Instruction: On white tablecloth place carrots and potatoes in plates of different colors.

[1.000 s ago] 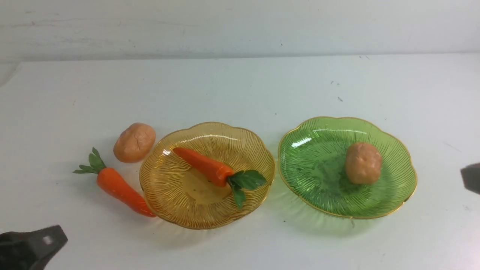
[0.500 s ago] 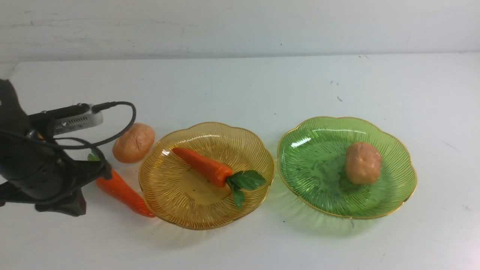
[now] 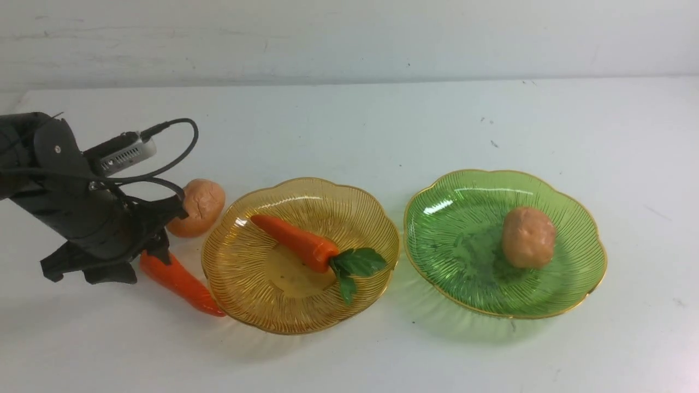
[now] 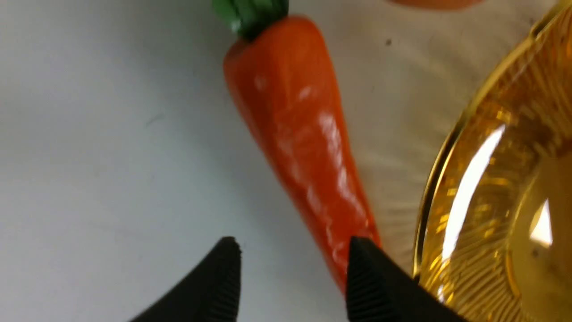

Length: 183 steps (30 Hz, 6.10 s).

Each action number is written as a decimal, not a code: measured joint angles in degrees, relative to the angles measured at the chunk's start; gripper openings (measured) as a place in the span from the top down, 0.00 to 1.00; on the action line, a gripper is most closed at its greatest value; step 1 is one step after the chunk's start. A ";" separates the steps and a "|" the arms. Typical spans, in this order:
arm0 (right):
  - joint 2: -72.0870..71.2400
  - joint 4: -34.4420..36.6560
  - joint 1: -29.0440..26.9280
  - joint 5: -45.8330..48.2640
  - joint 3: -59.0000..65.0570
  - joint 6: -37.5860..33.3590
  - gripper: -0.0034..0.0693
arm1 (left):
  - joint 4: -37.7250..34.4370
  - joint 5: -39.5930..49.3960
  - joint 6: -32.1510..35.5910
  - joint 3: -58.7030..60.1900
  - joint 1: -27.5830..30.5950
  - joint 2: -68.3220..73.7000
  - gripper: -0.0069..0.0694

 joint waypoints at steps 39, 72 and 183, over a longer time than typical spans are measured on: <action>0.00 -0.75 0.00 -1.54 0.12 1.64 0.97 | -3.73 7.84 6.42 -24.50 -15.35 14.59 0.13; 0.00 -0.75 0.00 -2.64 0.12 1.92 0.97 | 5.98 20.64 25.32 -44.49 -2.27 26.99 0.03; -38.90 3.89 -24.26 -35.01 47.27 3.55 0.97 | 10.11 32.24 27.94 -47.52 -29.88 -3.15 0.91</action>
